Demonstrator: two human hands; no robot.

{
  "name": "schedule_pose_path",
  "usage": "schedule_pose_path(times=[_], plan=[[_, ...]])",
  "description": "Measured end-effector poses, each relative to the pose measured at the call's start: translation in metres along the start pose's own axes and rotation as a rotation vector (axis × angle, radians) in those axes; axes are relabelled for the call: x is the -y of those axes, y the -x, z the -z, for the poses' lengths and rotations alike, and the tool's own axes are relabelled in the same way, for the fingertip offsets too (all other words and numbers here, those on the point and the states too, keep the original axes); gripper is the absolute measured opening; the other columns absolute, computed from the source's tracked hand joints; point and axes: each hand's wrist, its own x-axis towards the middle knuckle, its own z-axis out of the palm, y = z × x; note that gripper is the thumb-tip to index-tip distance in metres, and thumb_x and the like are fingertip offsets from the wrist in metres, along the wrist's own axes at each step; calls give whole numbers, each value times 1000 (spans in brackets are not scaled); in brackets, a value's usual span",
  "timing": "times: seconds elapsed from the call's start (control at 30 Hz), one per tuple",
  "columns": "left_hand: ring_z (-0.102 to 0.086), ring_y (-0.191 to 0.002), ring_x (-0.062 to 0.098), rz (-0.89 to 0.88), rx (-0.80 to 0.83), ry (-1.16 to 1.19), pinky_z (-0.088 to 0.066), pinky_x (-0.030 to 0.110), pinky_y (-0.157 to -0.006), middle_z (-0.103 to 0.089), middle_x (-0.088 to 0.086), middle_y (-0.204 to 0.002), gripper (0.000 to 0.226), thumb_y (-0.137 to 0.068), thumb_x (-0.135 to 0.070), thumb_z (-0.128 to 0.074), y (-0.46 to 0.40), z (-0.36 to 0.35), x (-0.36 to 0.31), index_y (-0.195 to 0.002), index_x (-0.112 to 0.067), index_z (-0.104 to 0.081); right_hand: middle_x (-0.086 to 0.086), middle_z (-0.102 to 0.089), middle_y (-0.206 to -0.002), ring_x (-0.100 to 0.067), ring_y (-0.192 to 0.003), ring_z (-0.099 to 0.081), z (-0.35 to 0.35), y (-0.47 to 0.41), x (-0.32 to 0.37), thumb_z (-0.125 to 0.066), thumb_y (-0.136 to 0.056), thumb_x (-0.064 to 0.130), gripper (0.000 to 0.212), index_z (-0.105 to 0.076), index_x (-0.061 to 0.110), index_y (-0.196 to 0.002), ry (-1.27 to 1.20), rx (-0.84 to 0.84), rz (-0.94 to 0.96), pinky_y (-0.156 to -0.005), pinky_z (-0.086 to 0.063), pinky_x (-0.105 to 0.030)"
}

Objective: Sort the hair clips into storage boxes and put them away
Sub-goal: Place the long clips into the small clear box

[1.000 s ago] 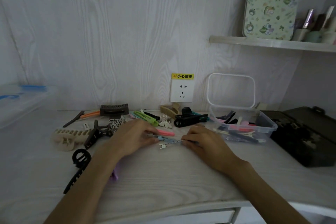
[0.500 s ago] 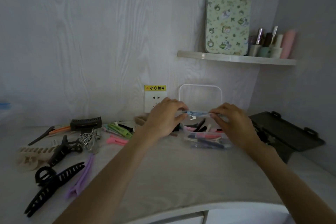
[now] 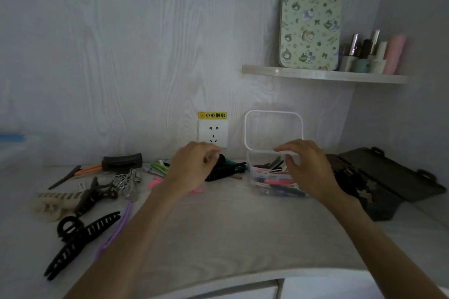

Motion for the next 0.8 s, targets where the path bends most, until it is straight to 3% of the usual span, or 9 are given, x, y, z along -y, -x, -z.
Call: schedule_pose_path(times=[0.1, 0.23, 0.3, 0.37, 0.5, 0.57, 0.67, 0.73, 0.8], plan=[[-58, -103, 18, 200, -109, -144, -49, 33, -83, -67, -5, -110, 23, -92, -20, -51, 15, 23, 45, -108, -25, -67, 0, -70, -95, -12, -89, -53, -22, 0, 53, -57, -85, 2, 24, -71, 19, -95, -54, -39, 105, -76, -42, -25], [-55, -113, 23, 285, -22, -167, -45, 36, -95, -62, 3, -123, 42, -84, -1, -54, 33, 25, 89, -119, -22, -62, 5, -67, -106, -12, -96, -55, -74, 3, 106, -54, -91, 18, 25, -67, 24, -111, -118, 234, 195, -79, -45, -25], [-50, -123, 22, 263, 78, -246, -37, 32, -103, -56, 3, -133, 50, -85, -3, -49, 37, 19, 96, -130, -25, -54, 2, -60, -119, -16, -109, -52, -102, 9, 120, -53, -91, 28, 31, -59, 24, -122, -108, 393, 171, -90, -45, -30], [-42, -130, 19, 244, 147, -328, -26, 32, -109, -49, -1, -141, 51, -89, -8, -43, 37, 15, 98, -134, -31, -48, -1, -55, -123, -20, -115, -46, -123, 12, 126, -51, -91, 36, 36, -56, 23, -125, -8, 501, 173, -90, -39, -31], [-50, -118, 19, 201, 108, -292, -31, 31, -102, -60, -3, -128, 39, -91, -15, -46, 36, 22, 95, -121, -36, -59, 2, -59, -112, -18, -106, -48, -130, 11, 124, -55, -85, 48, 35, -64, 25, -111, 41, 442, 168, -82, -37, -29], [-57, -110, 18, 161, 79, -222, -37, 32, -100, -66, -4, -118, 35, -89, -14, -50, 37, 25, 91, -112, -35, -66, 6, -56, -111, -14, -104, -48, -129, 11, 121, -62, -79, 52, 40, -58, 24, -107, 8, 386, 126, -79, -37, -27], [-62, -106, 15, 152, 77, -39, -44, 32, -98, -70, -6, -111, 34, -86, -12, -52, 37, 25, 83, -107, -32, -69, 6, -49, -125, -13, -114, -45, -131, 15, 121, -61, -81, 50, 53, -45, 24, -124, -70, 384, 163, -88, -39, -27], [-60, -109, 16, 187, -13, 10, -44, 29, -97, -69, -5, -115, 35, -87, -7, -50, 37, 28, 81, -108, -27, -70, 5, -43, -138, -15, -123, -41, -134, 17, 121, -51, -90, 43, 54, -35, 26, -139, -47, 462, 258, -97, -37, -30], [-57, -113, 21, 207, -84, -44, -42, 31, -98, -66, 1, -118, 41, -86, 1, -47, 38, 31, 85, -114, -22, -67, 1, -49, -133, -18, -119, -44, -133, 16, 121, -45, -94, 35, 47, -36, 27, -140, -9, 478, 293, -94, -37, -31]])
